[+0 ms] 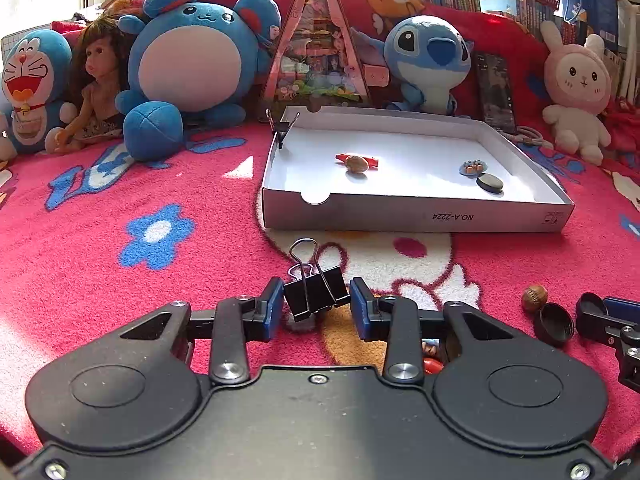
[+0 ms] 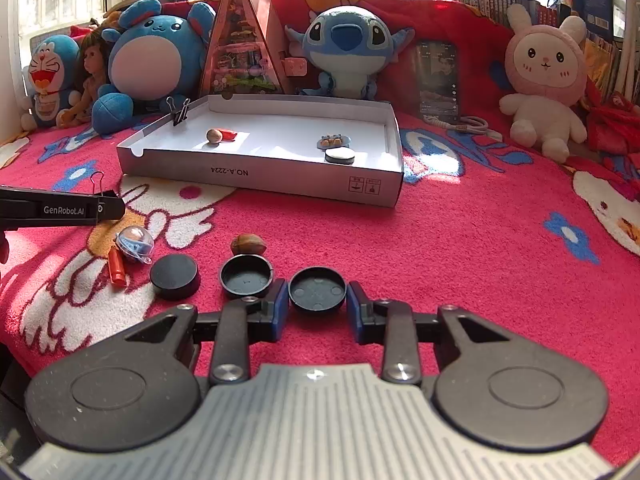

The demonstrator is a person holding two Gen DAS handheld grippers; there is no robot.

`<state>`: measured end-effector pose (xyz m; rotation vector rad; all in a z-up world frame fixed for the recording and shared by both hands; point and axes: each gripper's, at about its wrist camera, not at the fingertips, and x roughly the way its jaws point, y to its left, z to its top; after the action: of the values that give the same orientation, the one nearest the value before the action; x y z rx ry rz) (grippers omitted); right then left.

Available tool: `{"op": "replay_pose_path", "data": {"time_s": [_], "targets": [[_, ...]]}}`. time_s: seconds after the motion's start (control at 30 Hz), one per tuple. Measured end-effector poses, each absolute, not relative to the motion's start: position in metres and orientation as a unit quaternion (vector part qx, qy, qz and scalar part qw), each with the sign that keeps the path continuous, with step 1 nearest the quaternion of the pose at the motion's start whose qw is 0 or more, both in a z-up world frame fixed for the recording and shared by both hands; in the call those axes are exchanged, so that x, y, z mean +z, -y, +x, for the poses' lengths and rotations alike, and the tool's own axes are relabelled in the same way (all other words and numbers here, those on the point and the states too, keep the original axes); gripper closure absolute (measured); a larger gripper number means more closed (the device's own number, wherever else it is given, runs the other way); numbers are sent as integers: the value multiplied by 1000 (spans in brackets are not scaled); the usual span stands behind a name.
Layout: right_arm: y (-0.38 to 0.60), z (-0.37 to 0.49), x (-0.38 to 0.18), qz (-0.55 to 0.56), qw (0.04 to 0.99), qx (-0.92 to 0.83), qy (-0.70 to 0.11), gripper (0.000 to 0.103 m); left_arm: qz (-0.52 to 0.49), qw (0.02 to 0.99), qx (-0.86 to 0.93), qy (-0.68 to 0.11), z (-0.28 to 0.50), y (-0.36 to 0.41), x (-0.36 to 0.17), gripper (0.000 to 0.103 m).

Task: Organize rigid objects
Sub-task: 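Grasp the black binder clip with the left tool while the right tool grasps a black round cap, then carry the clip and cap into the white box and open both tools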

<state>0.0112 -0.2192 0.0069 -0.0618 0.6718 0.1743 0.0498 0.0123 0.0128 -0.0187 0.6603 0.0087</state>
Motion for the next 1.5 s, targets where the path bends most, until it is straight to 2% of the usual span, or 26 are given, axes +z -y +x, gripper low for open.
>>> {"op": "replay_pose_path", "data": {"time_s": [0.27,0.6,1.07,1.5], "targets": [[227,32,30,-14,945,79,-318,67,-20,950,-34,-308,54,-17,47,69],[234,91,56,10,936,85,-341,67,-37,939,-77,-332,114,-13,82,69],[231,204,32,23,900,95,-425,67,-34,910,-65,-408,202,11,37,69],[218,229,28,7,891,91,-446,67,-19,909,-57,-412,226,18,21,69]]}}
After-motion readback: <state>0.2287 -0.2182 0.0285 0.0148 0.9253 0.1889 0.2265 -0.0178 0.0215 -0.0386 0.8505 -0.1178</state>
